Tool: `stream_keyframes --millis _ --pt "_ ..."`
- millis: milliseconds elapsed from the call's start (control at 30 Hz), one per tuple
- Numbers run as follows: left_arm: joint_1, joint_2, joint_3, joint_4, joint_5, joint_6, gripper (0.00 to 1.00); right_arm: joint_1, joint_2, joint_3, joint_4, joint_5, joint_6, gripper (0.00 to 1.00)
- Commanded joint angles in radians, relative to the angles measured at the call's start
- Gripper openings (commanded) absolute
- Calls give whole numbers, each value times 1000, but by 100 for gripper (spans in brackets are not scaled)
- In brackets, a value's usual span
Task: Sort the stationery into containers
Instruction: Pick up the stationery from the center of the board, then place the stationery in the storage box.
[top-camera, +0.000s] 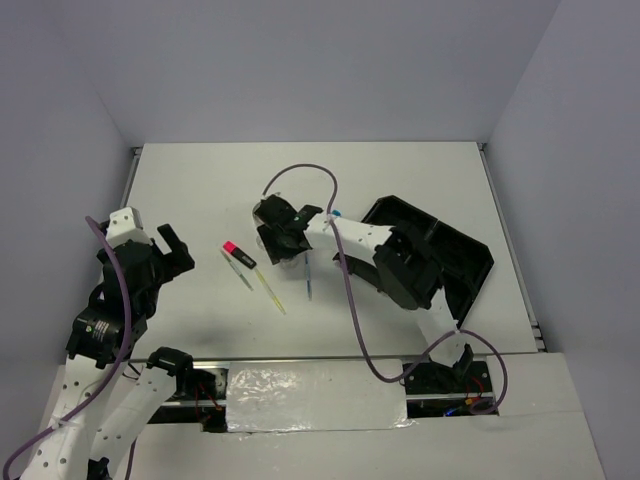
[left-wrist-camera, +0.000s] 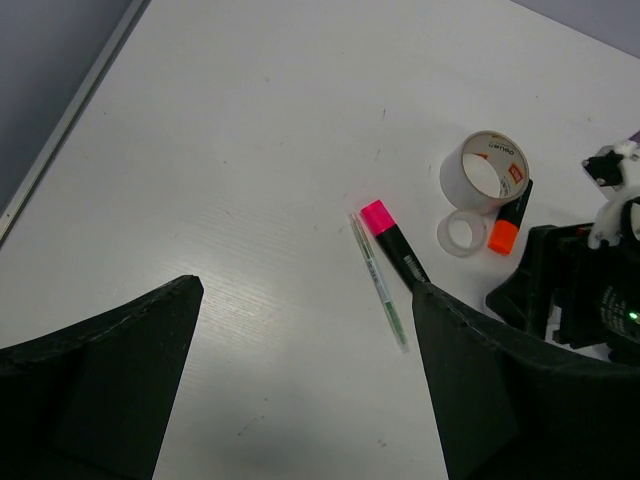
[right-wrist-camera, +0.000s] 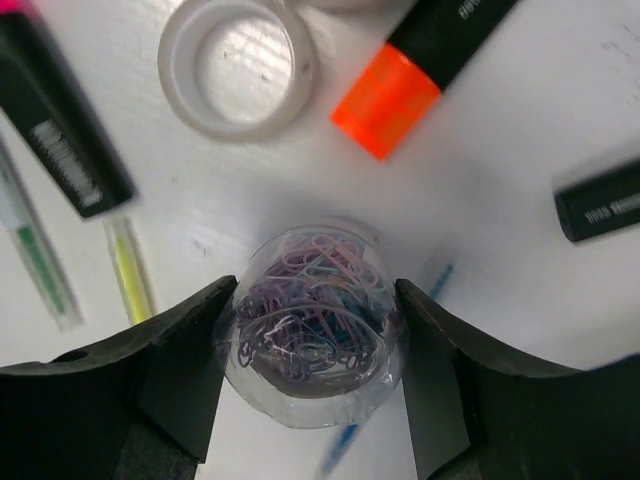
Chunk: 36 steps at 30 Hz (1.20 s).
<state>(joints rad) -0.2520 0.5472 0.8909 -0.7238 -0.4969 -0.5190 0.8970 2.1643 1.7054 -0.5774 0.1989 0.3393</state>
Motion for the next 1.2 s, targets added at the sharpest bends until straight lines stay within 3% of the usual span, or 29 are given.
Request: stream_keyframes --millis 0,167,400,567,733,1033,1167 --pt "5 -6 11 57 11 27 99 11 -245 -47 56 42 -9 41" --pt "5 -10 11 55 9 25 100 -84 -460 -217 36 128 4 42" --pt "3 -16 10 61 15 31 99 -517 -742 -525 62 169 62 42" --pt "3 2 9 66 35 34 99 -722 -953 -731 163 200 138 44" --pt "3 17 11 67 49 37 99 -923 -1023 -857 228 137 178 45" --pt "3 16 11 67 54 40 99 -971 -900 -865 248 97 155 50" --pt "3 16 10 67 49 39 99 -971 -897 -879 260 91 158 60"
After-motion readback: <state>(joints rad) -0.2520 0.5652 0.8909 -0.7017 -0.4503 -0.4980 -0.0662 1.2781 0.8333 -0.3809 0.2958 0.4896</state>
